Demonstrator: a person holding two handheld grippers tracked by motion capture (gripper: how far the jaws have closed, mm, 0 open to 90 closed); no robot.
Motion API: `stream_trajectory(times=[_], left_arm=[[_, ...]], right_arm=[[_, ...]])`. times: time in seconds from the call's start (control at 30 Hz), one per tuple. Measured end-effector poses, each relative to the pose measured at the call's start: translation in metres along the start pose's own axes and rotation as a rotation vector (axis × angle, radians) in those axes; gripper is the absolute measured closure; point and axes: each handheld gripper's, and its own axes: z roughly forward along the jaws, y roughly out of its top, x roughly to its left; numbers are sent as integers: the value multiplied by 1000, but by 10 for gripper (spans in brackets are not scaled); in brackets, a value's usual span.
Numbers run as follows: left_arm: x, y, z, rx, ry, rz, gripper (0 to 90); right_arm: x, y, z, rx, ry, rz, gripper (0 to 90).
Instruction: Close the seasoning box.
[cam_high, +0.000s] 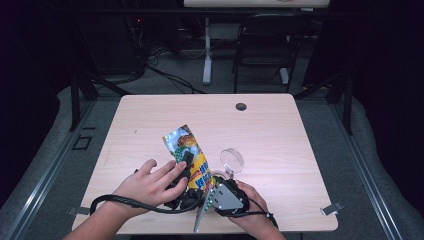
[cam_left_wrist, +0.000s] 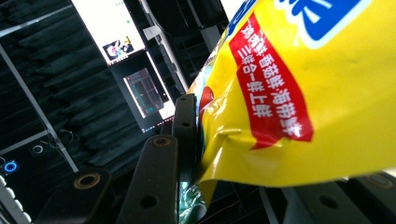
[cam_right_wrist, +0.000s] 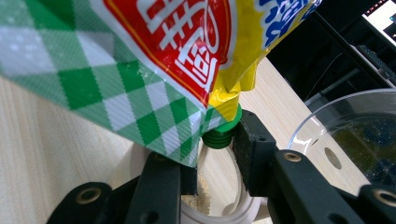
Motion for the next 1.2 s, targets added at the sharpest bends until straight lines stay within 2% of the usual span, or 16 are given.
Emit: stream_trajectory(times=[0.27,0.3,0.4,0.53,0.6,0.9,1.03,1.13,1.2], left_arm=[[-1,1,-1,-6,5,5,741],[-1,1,-1,-4,-9,-1,743],[-1,1,-3,1,1,13,751],[-2,1,-4,-8,-4,-3,763],[-1,2,-4,-5,-8,4,772],[-1,2,-5,-23,-19,-12,809],[-1,2,-6,-30,-16,-27,828],[0,3,-7,-30,-13,-21,833],[0,2,-7,-28,-28,-26,834]], right_arm=[[0,0,1,2,7,0,717],[0,-1,1,3,8,0,718],[-1,-1,1,5,7,4,717],[-2,-1,1,2,5,7,717],[-2,-2,1,2,10,10,717],[-3,-2,2,5,9,17,717],[-3,-3,2,4,9,19,717],[-3,-3,2,2,8,22,717],[-3,-3,2,0,7,23,717]])
